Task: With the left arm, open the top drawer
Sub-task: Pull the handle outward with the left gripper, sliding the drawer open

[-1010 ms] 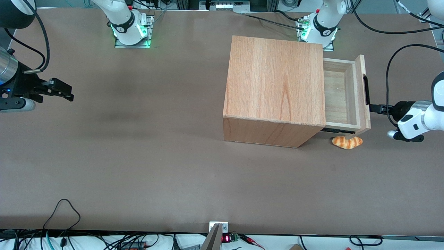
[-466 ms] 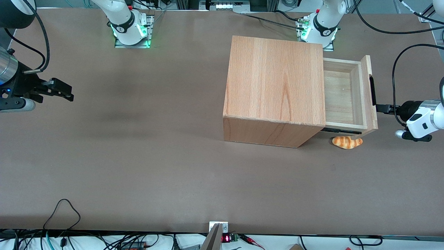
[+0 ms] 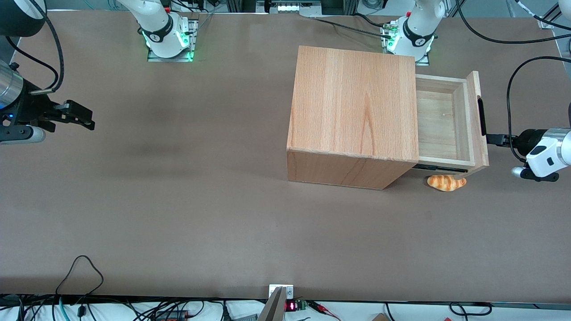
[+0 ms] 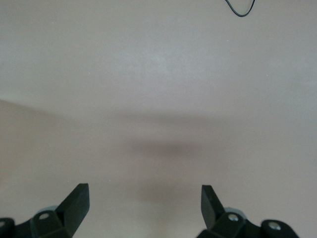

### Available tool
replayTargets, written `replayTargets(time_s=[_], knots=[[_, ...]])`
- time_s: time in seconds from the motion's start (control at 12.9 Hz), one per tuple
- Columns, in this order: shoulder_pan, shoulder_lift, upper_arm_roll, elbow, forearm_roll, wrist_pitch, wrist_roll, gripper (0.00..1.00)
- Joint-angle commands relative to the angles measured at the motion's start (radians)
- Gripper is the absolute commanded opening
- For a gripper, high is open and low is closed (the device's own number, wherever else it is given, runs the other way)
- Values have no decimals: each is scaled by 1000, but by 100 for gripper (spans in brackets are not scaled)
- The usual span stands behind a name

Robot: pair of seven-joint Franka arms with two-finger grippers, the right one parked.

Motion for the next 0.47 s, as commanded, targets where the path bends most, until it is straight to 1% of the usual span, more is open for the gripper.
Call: replayTargets(time_s=[0.0,0.39], knots=[[20,47,-4,66,42,10,38,100],[36,65,-4,66,40,13,81,100]])
